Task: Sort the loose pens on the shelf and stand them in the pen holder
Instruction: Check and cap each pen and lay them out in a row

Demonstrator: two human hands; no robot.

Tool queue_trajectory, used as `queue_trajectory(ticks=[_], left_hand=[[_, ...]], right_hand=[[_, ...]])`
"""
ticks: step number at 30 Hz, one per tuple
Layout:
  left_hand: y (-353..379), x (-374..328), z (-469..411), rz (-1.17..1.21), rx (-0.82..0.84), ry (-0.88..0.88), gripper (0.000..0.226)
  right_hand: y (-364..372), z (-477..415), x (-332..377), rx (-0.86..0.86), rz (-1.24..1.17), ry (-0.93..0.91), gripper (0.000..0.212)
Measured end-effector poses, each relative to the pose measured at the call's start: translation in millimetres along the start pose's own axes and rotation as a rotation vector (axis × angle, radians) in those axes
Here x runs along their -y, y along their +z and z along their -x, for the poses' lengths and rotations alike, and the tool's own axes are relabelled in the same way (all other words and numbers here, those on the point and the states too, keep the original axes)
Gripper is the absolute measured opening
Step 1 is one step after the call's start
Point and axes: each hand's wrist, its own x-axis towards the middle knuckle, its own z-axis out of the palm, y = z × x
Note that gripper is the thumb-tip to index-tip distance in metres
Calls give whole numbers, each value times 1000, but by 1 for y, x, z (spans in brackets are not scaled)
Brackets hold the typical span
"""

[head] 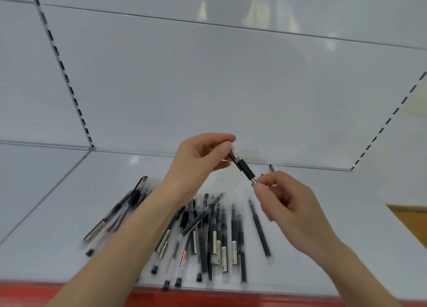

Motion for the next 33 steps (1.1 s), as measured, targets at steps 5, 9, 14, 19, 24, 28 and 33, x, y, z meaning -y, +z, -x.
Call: queue_trajectory(ticks=[5, 9, 14, 19, 24, 28, 33], left_hand=[[7, 9, 8, 13, -10, -14, 18], [7, 13, 8, 63, -25, -58, 17], [-2, 22, 3, 97, -111, -218, 19], [-23, 21, 3, -278, -54, -236, 8], [-49, 21, 5, -761, -58, -195, 8], [-56, 26, 5, -1036, -11, -195, 7], [-45, 30, -15, -1205, 41, -36, 19]], right_hand=[[5, 9, -7, -16, -25, 23, 18], [3, 6, -6, -2, -17, 74, 18], [-15, -17, -20, 119, 183, 165, 25], [-27, -47, -63, 48, 836, 206, 22], [-15, -57, -74, 166, 1026, 297, 21], [-13, -55, -77, 165, 929, 312, 19], [-18, -50, -68, 64, 621, 263, 8]])
